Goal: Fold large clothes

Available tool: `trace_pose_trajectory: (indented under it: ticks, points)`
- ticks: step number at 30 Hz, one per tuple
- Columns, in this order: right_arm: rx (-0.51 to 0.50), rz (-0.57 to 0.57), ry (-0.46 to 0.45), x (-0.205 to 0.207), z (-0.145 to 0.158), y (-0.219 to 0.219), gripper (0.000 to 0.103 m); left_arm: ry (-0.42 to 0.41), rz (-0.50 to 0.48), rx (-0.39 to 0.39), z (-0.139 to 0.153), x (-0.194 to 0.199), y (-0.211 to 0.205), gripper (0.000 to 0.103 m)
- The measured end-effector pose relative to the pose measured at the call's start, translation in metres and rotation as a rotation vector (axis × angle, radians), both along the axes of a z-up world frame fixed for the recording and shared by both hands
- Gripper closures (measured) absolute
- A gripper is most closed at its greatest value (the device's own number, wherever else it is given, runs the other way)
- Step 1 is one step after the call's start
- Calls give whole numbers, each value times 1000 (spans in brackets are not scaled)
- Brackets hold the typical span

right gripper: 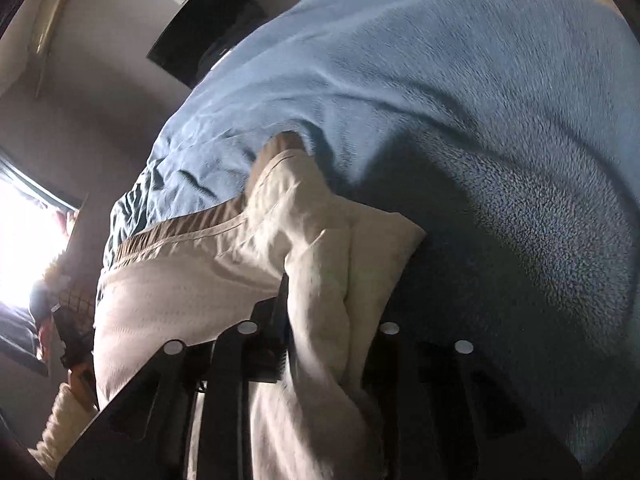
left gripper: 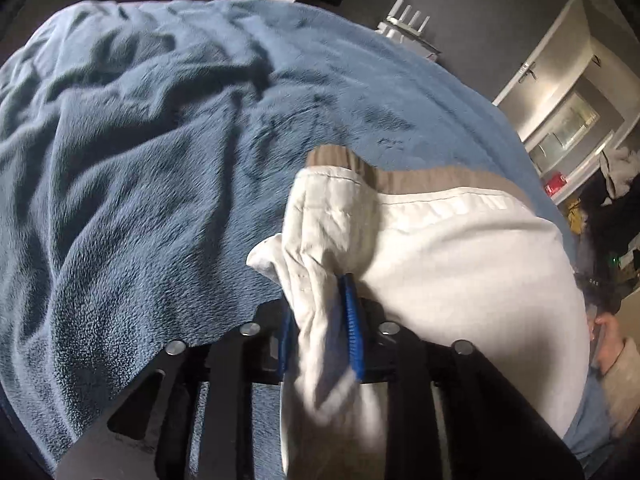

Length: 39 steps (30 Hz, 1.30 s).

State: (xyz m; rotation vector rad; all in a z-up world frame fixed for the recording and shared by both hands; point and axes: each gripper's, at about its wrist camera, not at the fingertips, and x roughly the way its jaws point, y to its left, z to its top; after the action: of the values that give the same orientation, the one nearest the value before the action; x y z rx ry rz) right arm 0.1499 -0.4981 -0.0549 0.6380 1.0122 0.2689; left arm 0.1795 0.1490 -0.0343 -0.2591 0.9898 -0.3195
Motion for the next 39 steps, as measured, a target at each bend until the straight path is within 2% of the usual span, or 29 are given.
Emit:
trace_pose_trajectory:
  ticks: [3,4,5,6,8,10,12,13,14,16,17,19,20,22,23,24,26,28,31,34,39]
  points:
    - [5,-10,10,-4,-6,-4,67,-10,43,-6,-4,-6,9,64]
    - [0,-33,14,-7,-5,-6,57,-20,60,5,-2,-8,11,54]
    - [-10,-49,10,-15,0,-9,52,-26,92,36,3,-11,15,45]
    - [-27,-69,3,-17,2,-10,50,-36,112,49,7,-15,19,44]
    - [-113,-109,-15,-21,13,-9,40,-63,125,52,21,-28,24,44]
    - [-250,-110,-85,-38,44,8,31,-108,111,103,46,-46,16,43]
    - [-354,-80,-153,-55,69,23,19,-151,65,138,66,-61,-3,35]
    - [-390,-48,-185,-66,81,35,12,-175,38,146,77,-72,-15,27]
    - [-408,5,-202,-76,91,49,10,-193,-4,148,85,-85,-32,21]
    - [-424,95,-202,-92,101,78,9,-192,-70,154,92,-106,-65,19]
    - [-426,125,-194,-99,103,89,8,-184,-89,158,91,-113,-79,15]
    - [-403,197,-158,-112,97,118,8,-156,-125,152,83,-126,-105,8]
    - [-402,236,-134,-114,91,133,8,-131,-151,151,75,-131,-121,8]
    - [-456,306,-98,-117,76,164,8,-88,-179,183,59,-133,-143,8]
    - [-491,310,-112,-117,73,172,8,-80,-176,231,48,-131,-153,7]
    - [-524,298,-145,-114,72,179,8,-88,-168,244,41,-128,-155,6]
    - [-518,281,-150,-102,68,182,8,-87,-145,230,38,-115,-155,6]
    - [-485,255,-117,-75,60,182,8,-73,-118,222,40,-94,-153,6]
    - [-461,210,-94,-39,58,180,8,-40,-82,235,40,-46,-154,6]
    - [-474,179,-56,3,52,186,6,1,-58,262,34,-5,-161,6]
    - [-490,170,-12,55,40,195,6,18,-67,318,32,33,-171,5]
